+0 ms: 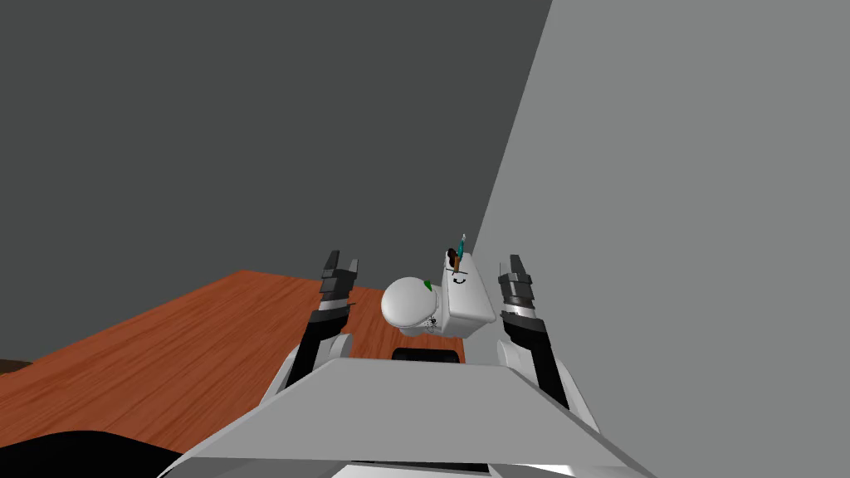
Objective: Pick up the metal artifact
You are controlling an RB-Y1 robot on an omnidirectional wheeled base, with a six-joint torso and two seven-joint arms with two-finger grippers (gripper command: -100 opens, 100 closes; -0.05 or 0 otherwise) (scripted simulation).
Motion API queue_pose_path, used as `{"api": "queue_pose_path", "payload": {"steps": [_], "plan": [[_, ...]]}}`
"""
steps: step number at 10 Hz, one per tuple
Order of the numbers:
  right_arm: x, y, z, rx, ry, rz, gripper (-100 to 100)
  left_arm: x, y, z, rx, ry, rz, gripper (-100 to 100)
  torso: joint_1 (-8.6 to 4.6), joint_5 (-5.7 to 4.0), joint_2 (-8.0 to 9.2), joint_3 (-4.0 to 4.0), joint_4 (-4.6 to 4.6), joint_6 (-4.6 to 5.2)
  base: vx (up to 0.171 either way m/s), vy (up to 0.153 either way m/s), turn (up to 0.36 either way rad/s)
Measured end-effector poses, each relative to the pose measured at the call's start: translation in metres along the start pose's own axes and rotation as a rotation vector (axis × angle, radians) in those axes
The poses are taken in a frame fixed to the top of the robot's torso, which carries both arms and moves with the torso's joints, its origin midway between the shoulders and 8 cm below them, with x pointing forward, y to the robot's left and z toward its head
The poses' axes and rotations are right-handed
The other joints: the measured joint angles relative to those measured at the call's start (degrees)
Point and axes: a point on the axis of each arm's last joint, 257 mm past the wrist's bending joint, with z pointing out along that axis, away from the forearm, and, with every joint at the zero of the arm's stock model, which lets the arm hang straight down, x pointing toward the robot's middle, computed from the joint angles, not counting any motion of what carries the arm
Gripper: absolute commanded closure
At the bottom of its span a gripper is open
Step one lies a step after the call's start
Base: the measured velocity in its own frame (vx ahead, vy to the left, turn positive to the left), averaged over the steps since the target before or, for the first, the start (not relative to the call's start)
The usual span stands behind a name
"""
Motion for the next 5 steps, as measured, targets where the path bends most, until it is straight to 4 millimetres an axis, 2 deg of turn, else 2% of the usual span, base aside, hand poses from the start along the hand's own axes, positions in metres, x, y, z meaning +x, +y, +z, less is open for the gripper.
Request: {"api": "queue_pose_path", "payload": {"steps": [2, 5], "plan": [[0.003, -0.006, -0.001, 0.011, 0.041, -0.040, -100, 0.000, 0.000, 0.000, 0.000, 0.000, 0.000, 0, 0.04, 0.01, -0.01, -0.01, 0.00, -0.02, 0.003, 0.023, 0.124], [0.003, -0.025, -0.006, 0.049, 0.116, -0.136, -100, 0.000, 0.000, 0.000, 0.000, 0.000, 0.000, 0, 0.11, 0.02, -0.02, -0.01, 0.00, -0.02, 0.005, 0.038, 0.169]]}}
